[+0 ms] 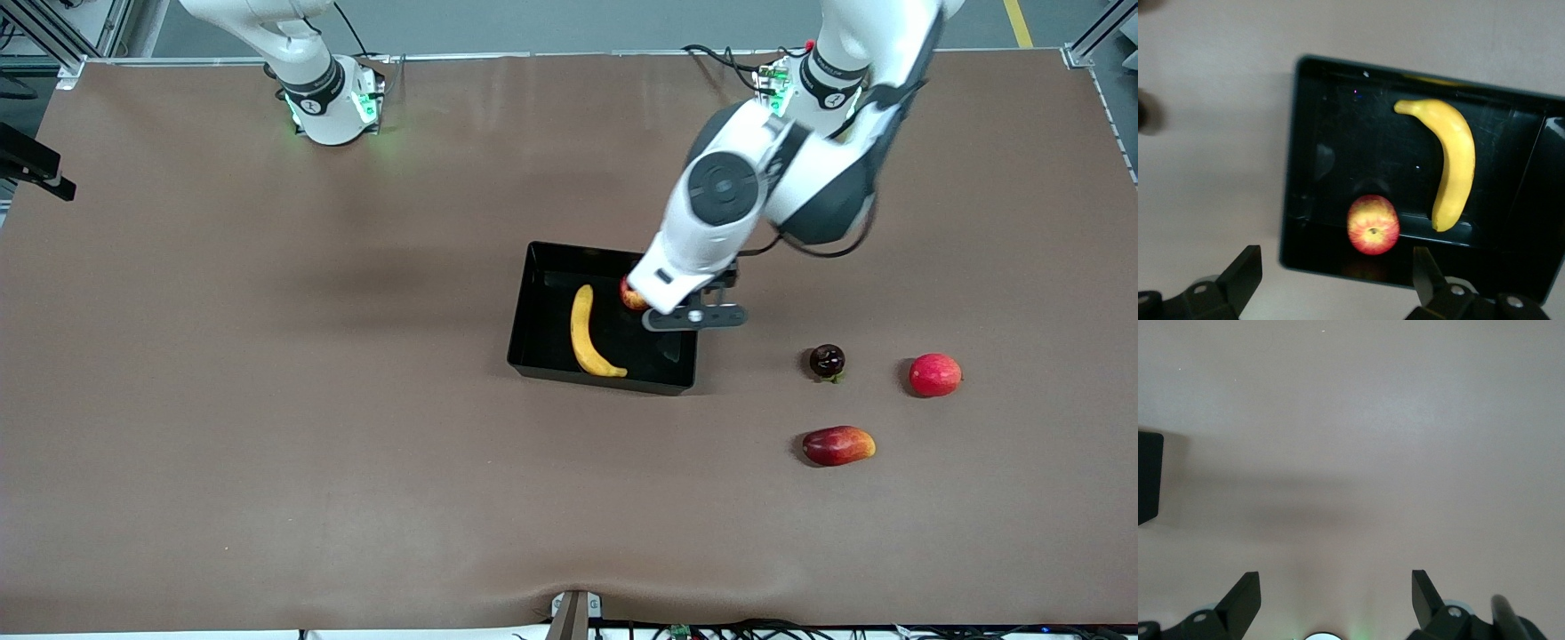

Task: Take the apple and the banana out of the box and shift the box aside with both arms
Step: 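Lower the left gripper into the box and grasp the apple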

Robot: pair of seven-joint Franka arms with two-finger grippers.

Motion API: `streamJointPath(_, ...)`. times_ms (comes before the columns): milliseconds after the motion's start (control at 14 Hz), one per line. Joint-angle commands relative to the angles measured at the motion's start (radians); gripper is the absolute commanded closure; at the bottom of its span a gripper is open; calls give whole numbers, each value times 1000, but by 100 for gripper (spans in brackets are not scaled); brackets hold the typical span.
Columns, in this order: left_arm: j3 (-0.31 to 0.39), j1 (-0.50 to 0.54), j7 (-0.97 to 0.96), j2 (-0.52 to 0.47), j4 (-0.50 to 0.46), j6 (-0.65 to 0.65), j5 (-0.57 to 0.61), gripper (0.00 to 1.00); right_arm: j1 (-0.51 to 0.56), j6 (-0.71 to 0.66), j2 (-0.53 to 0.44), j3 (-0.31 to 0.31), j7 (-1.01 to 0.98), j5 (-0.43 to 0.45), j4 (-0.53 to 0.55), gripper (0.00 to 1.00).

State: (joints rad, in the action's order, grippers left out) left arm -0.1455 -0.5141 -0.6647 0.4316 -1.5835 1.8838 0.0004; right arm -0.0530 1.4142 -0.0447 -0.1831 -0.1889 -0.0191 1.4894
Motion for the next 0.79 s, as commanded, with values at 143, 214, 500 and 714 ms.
streamJointPath(143,9,-58,-16,105,30,55,1,0,12,-6,9,5,-4,-5,-18,0)
streamJointPath(214,10,-66,-16,119,30,72,1,0,12,-6,9,5,-4,-5,-18,0)
streamJointPath(500,10,-73,-16,164,30,119,9,0,12,-6,9,5,-4,-5,-18,0)
streamJointPath(714,9,-73,-18,188,28,129,26,0,12,-6,9,5,-4,-5,-18,0)
